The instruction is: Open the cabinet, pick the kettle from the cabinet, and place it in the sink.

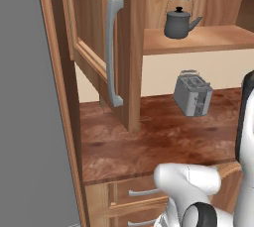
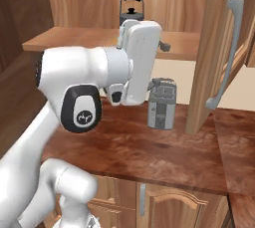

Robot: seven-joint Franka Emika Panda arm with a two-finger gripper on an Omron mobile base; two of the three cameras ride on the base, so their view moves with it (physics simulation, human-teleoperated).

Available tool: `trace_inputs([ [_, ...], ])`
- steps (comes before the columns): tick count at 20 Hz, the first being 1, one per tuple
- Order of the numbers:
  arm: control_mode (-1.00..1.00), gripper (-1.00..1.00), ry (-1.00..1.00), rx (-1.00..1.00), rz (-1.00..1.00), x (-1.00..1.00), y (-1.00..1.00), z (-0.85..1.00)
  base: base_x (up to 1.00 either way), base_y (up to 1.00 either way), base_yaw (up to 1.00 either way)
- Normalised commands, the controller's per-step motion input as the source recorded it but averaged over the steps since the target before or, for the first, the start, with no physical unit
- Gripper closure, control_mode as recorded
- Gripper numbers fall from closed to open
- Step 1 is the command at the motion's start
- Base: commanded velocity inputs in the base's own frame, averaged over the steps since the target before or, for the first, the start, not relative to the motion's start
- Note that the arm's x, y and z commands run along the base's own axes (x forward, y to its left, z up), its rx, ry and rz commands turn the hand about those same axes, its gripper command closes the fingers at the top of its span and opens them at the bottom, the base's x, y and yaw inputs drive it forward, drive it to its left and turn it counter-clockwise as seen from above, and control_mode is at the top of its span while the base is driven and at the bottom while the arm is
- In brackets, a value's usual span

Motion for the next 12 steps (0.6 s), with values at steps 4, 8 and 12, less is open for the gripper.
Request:
trace_inputs([
  [4, -1.00, -1.00, 0.18, -0.27, 0.36, -0.09, 0.56, 0.06, 0.00, 0.00, 0.00],
  [8, -1.00, -1.00, 0.18, -0.35, 0.41, -0.10, 0.50, 0.13, 0.00, 0.00, 0.00],
  [12, -1.00, -1.00, 0.16, -0.34, 0.40, -0.05, 0.48, 0.18, 0.00, 0.00, 0.00],
])
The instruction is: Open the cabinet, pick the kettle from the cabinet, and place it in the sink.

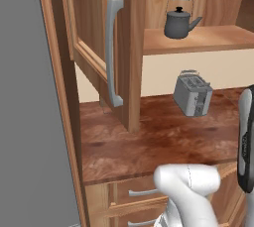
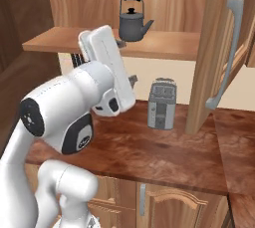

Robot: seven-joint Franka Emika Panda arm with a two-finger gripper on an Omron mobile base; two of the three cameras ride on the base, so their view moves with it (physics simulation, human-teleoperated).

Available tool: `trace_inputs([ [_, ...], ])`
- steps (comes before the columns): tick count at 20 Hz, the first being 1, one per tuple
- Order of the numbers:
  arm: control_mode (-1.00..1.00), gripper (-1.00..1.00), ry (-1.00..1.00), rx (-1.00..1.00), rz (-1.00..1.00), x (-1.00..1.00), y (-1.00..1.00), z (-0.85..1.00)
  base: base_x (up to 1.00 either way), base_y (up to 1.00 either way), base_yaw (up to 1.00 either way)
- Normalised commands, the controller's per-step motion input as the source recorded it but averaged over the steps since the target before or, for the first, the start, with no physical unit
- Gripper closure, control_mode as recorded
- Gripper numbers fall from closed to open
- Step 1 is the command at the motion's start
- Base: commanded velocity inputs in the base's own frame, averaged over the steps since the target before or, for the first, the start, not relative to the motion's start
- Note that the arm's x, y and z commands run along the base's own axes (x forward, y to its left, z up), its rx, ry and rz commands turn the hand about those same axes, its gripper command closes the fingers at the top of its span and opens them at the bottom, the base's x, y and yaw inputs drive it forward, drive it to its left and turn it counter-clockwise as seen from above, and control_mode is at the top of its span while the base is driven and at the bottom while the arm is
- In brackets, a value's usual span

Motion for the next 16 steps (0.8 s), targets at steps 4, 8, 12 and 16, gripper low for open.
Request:
trace_inputs([
  [4, -1.00, -1.00, 0.25, -0.36, 0.37, -0.02, 0.46, 0.25, 0.00, 0.00, 0.00],
  [8, -1.00, -1.00, 0.34, -0.42, 0.29, 0.00, 0.46, 0.26, 0.00, 0.00, 0.00],
  [12, -1.00, -1.00, 0.39, -0.37, 0.22, 0.01, 0.46, 0.18, 0.00, 0.00, 0.00],
  [16, -1.00, -1.00, 0.13, -0.35, 0.03, 0.13, 0.42, 0.05, 0.00, 0.00, 0.00],
])
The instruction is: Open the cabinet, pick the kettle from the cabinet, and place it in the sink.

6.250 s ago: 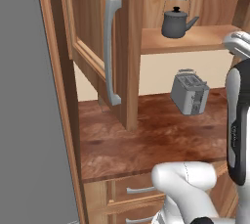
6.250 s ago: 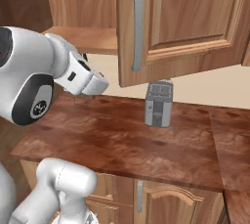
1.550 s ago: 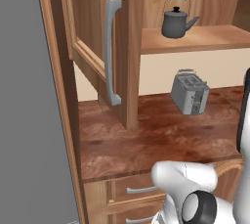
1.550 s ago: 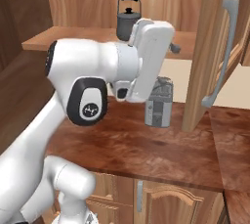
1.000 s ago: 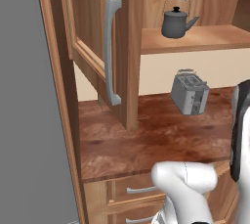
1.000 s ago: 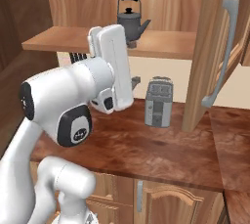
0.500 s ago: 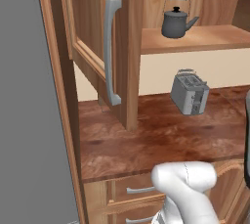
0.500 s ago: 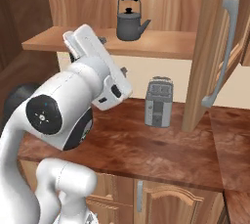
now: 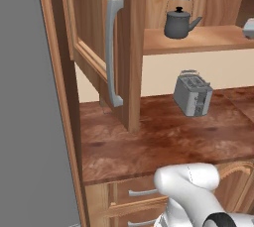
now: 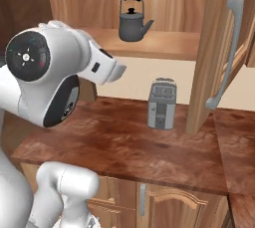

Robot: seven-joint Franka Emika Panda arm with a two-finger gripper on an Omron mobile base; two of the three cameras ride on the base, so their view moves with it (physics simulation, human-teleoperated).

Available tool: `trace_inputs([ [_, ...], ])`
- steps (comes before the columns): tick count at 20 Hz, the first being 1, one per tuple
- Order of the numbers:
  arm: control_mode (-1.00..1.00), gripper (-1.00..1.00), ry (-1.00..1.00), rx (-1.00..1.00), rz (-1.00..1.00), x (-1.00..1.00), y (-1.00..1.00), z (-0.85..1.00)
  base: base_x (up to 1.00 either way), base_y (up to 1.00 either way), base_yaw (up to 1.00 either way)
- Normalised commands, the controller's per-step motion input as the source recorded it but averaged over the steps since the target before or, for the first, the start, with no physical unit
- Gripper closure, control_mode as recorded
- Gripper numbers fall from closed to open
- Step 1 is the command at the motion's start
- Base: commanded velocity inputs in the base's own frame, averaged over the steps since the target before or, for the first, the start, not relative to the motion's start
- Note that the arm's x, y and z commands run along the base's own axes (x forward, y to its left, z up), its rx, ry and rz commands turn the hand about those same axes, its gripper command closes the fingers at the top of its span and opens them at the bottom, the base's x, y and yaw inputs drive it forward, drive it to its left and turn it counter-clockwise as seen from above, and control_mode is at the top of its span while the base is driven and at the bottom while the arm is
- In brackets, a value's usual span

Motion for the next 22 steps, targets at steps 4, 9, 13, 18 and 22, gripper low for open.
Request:
trace_inputs([
  [4, -1.00, -1.00, 0.04, -0.23, -0.02, 0.22, 0.29, -0.02, 0.00, 0.00, 0.00],
  [9, -1.00, -1.00, 0.00, -0.10, -0.07, 0.28, 0.23, -0.02, 0.00, 0.00, 0.00],
  [13, -1.00, -1.00, 0.00, -0.06, -0.01, 0.30, 0.17, 0.00, 0.00, 0.00, 0.00],
  [18, -1.00, -1.00, 0.01, -0.06, 0.00, 0.24, 0.24, 0.03, 0.00, 0.00, 0.00],
  [22, -1.00, -1.00, 0.02, -0.11, 0.00, 0.24, 0.23, 0.02, 0.00, 0.00, 0.00],
])
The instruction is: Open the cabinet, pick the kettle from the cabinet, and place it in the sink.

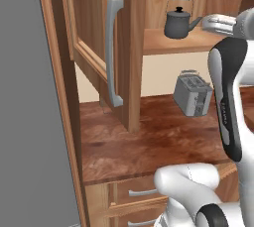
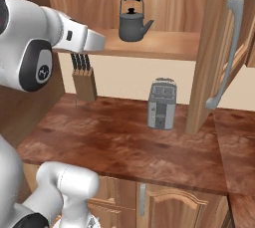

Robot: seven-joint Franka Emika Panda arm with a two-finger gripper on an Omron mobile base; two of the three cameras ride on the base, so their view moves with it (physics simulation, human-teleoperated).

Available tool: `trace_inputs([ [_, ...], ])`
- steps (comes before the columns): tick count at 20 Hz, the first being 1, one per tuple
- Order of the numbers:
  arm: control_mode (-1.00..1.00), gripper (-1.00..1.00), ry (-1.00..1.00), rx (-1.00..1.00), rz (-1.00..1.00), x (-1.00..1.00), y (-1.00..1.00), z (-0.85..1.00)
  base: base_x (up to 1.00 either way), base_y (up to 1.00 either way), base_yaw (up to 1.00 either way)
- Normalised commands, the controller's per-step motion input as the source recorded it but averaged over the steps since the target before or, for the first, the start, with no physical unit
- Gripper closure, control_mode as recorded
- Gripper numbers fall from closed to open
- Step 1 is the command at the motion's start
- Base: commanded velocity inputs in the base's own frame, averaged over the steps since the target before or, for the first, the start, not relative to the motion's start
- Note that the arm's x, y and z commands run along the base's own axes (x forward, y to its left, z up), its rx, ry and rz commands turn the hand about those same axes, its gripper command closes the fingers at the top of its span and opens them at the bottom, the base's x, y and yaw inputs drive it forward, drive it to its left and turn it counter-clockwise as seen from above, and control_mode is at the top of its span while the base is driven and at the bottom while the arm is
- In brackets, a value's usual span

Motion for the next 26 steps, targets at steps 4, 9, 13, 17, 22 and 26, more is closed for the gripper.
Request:
trace_inputs([
  [4, -1.00, -1.00, 0.00, -0.15, 0.00, 0.28, 0.23, 0.00, 0.00, 0.00, 0.00],
  [9, -1.00, -1.00, 0.00, -0.13, 0.00, 0.32, 0.23, 0.00, 0.00, 0.00, 0.00],
  [13, -1.00, -1.00, 0.00, -0.05, 0.00, 0.33, 0.12, 0.03, 0.00, 0.00, 0.00],
  [17, -1.00, -1.00, 0.05, 0.00, 0.00, 0.32, 0.02, 0.04, 0.00, 0.00, 0.00],
  [22, -1.00, -1.00, 0.03, 0.00, 0.00, 0.28, 0.00, 0.03, 0.00, 0.00, 0.00],
  [26, -1.00, -1.00, 0.01, 0.00, 0.00, 0.33, 0.02, 0.05, 0.00, 0.00, 0.00],
])
